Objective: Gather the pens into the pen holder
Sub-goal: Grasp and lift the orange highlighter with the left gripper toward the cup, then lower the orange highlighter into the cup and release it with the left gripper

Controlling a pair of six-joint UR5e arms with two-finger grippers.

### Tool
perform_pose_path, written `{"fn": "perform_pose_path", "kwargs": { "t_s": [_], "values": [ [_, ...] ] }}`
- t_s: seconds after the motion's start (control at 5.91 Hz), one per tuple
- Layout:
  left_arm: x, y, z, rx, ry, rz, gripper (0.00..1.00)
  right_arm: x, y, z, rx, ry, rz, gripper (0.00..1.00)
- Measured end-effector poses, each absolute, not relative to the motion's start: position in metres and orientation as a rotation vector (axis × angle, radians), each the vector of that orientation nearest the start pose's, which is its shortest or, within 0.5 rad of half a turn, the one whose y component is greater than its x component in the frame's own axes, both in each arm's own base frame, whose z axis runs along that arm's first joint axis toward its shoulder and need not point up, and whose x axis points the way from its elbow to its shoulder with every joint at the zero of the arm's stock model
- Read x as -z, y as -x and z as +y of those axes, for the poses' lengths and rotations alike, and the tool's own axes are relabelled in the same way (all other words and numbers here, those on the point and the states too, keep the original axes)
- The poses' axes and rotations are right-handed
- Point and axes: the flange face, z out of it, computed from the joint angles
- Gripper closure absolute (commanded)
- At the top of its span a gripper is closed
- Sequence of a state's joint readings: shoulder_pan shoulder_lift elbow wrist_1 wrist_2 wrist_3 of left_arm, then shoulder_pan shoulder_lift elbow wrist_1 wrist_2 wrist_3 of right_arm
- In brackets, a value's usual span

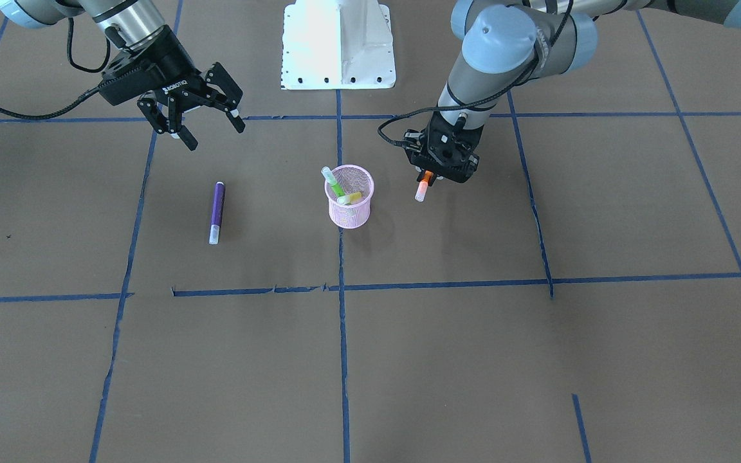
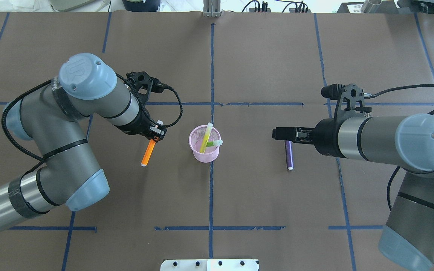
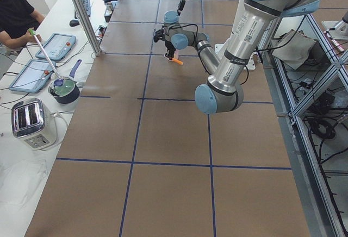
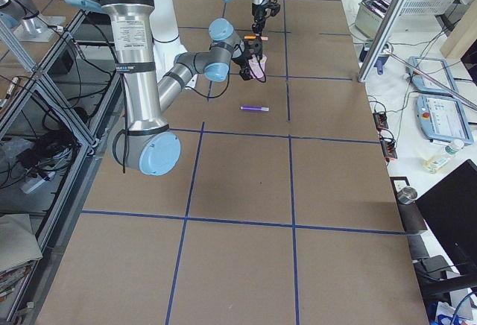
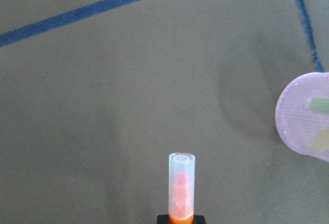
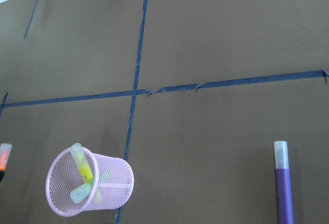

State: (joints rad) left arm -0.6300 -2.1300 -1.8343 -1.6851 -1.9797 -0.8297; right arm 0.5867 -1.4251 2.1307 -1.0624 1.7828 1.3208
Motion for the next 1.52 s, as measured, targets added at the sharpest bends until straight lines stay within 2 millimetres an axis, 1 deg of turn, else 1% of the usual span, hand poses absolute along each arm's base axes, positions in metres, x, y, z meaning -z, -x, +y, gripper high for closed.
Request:
{"fn": "perform_pose_path", "kwargs": {
  "t_s": [0.17,0.34,0.51,0.68,0.85,1.01,1.18,1.35,1.52],
  "values": [
    [-0.175,-0.443,-0.445,-0.205,-0.407,1.005,1.00,-0.275,0.331,-0.374,-0.157,-0.271,-1.186,0.00],
    [-0.144,-0.443,-0.445,-0.087,-0.555,1.041,1.00,-0.280,0.327,-0.380,-0.155,-0.242,-1.185,0.00],
    [-0.123,-0.454,-0.433,0.018,-0.692,1.068,1.00,-0.282,0.326,-0.383,-0.154,-0.231,-1.182,0.00],
    [-0.119,-0.472,-0.413,0.094,-0.775,1.082,1.00,-0.284,0.327,-0.384,-0.154,-0.228,-1.179,0.00],
    [-0.132,-0.491,-0.392,0.141,-0.817,1.073,1.00,-0.286,0.328,-0.385,-0.156,-0.227,-1.176,0.00],
    [-0.147,-0.504,-0.377,0.160,-0.842,1.069,1.00,-0.287,0.329,-0.386,-0.157,-0.228,-1.175,0.00],
    [-0.157,-0.516,-0.370,0.171,-0.859,1.065,0.95,-0.287,0.330,-0.387,-0.158,-0.228,-1.173,0.00],
    [-0.165,-0.524,-0.369,0.174,-0.862,1.053,0.83,-0.288,0.331,-0.387,-0.157,-0.225,-1.172,0.00],
    [-0.170,-0.528,-0.369,0.173,-0.862,1.045,0.01,-0.288,0.331,-0.387,-0.156,-0.224,-1.172,0.00]
  ]
}}
